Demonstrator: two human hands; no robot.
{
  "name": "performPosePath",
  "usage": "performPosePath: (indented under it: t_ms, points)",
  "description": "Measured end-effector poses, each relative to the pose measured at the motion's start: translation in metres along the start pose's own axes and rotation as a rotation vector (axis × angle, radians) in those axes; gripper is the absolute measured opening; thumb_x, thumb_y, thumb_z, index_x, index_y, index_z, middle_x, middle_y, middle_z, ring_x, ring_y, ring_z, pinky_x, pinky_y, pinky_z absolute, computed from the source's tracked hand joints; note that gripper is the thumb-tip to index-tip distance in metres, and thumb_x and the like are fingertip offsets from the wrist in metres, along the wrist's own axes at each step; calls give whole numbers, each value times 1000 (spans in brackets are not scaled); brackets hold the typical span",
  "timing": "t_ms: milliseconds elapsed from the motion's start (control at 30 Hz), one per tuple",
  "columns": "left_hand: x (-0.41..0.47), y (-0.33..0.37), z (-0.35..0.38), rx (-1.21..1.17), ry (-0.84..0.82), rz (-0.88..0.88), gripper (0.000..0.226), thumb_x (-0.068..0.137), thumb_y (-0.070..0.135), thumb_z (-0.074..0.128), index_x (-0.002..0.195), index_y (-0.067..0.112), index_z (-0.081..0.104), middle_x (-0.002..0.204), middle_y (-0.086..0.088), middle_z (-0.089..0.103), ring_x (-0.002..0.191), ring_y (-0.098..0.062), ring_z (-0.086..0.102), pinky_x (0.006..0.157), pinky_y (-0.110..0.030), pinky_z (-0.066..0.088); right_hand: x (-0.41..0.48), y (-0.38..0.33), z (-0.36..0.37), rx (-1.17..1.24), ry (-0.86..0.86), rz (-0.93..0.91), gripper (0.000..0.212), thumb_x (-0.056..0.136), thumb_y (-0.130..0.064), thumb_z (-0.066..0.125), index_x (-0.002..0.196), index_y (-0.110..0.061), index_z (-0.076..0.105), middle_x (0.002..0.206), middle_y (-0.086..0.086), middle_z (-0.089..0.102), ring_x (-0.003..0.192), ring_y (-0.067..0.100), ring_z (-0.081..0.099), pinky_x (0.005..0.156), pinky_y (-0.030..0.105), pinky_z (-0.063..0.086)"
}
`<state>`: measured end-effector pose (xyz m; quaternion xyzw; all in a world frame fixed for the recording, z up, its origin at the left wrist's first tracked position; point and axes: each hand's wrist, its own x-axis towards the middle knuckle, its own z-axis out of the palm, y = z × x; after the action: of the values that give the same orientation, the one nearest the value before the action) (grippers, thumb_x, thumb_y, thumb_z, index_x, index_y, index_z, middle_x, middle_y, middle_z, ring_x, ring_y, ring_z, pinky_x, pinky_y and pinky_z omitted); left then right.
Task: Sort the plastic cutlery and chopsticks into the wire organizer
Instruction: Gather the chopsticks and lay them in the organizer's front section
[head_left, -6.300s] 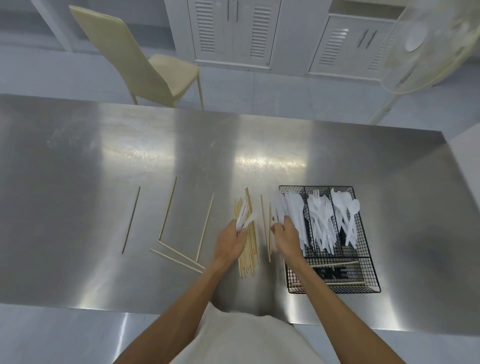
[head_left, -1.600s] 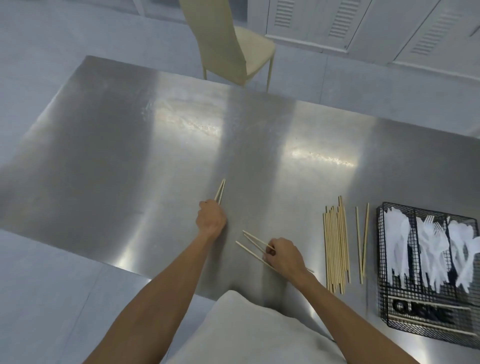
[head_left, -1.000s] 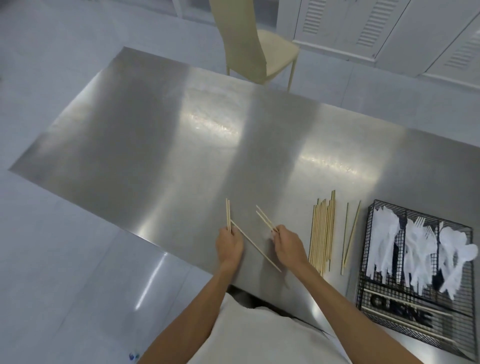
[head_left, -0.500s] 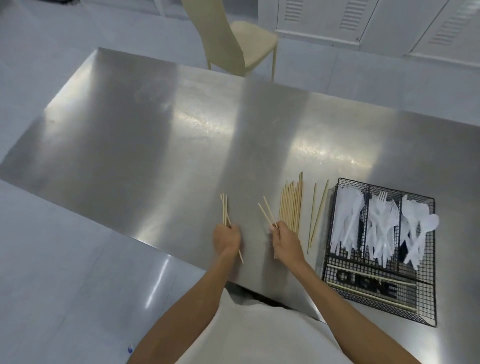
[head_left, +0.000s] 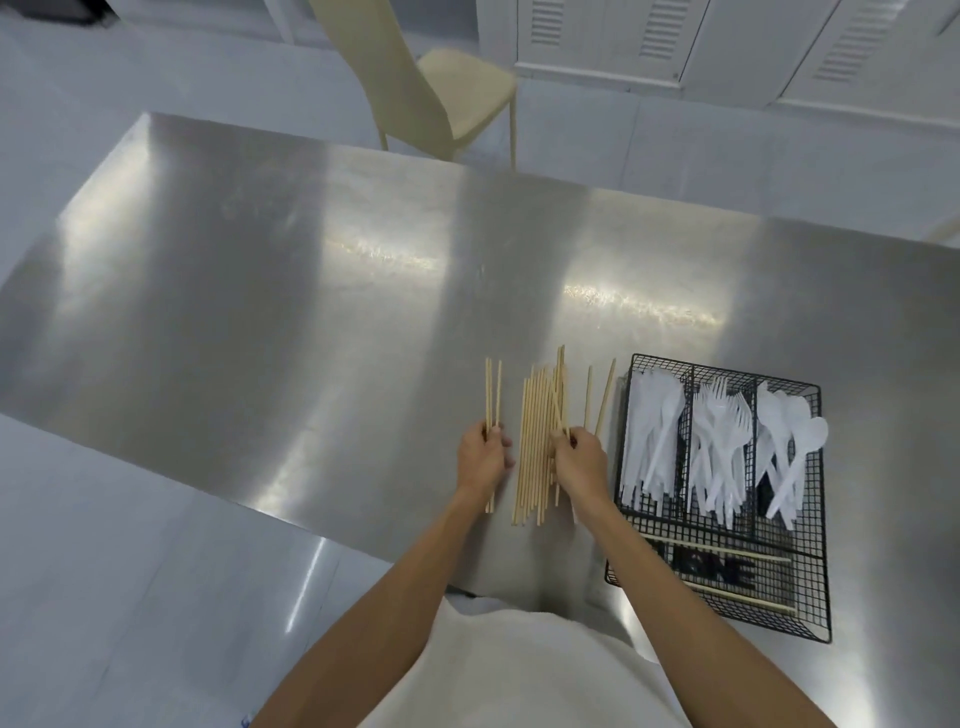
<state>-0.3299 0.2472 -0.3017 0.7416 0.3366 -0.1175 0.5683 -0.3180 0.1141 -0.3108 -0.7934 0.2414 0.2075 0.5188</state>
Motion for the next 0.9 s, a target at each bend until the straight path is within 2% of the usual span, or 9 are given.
performPosePath:
  t_ms: [100,167,300,400,500,633,767,900]
  points:
    - [5,-1,6,25,0,-54,24,102,15,46,80,14,56,76,-8,57,68,-22,54,63,-37,43,5,2,-1,-6,75,15,24,104,-29,50,90,-11,60,80,3,61,68,17,57,55,29,41]
    - [6,-2,10,2,-14,-84,23,100,14,47,78,14,55,75,-8,55,69,-21,52,62,-36,40,9,1,-1,-10,134,27,21,100,-28,58,86,-12,60,74,0,60,64,17,57,51,25,37]
    - [6,-3,15,-40,-28,-115,26,99,13,48,74,15,53,70,-6,52,64,-18,49,56,-33,38,15,-5,2,-77,202,32,16,94,-25,68,90,-11,63,78,1,64,66,14,61,50,25,40]
    - [7,-4,15,-53,-36,-124,27,99,14,48,73,14,54,67,-3,52,62,-17,48,56,-33,38,20,-9,10,-126,242,60,18,92,-26,72,90,-9,67,81,3,67,72,18,64,56,26,44]
    - [9,-5,13,-61,-48,-134,25,99,15,49,75,14,55,68,-3,53,60,-16,48,55,-32,38,24,-13,15,-110,237,140,17,93,-24,71,92,-7,68,86,7,70,76,23,66,64,30,50]
    - [10,-7,12,-75,-69,-141,24,100,17,50,77,14,53,71,-6,53,62,-17,48,56,-32,38,27,-16,12,-129,176,173,15,97,-22,63,96,-7,64,88,8,67,78,24,65,63,31,49]
    - [10,-9,12,-72,-55,-105,26,99,23,55,74,15,50,68,-3,49,62,-15,47,57,-31,38,23,-15,8,-125,141,120,19,100,-24,49,106,-8,57,83,2,61,66,16,58,54,30,42]
    - [10,-11,18,13,18,-88,18,93,21,65,81,8,63,72,-3,61,64,-14,57,57,-26,43,14,-11,4,-93,176,12,19,105,-23,45,109,-8,56,81,0,61,64,13,57,55,27,41]
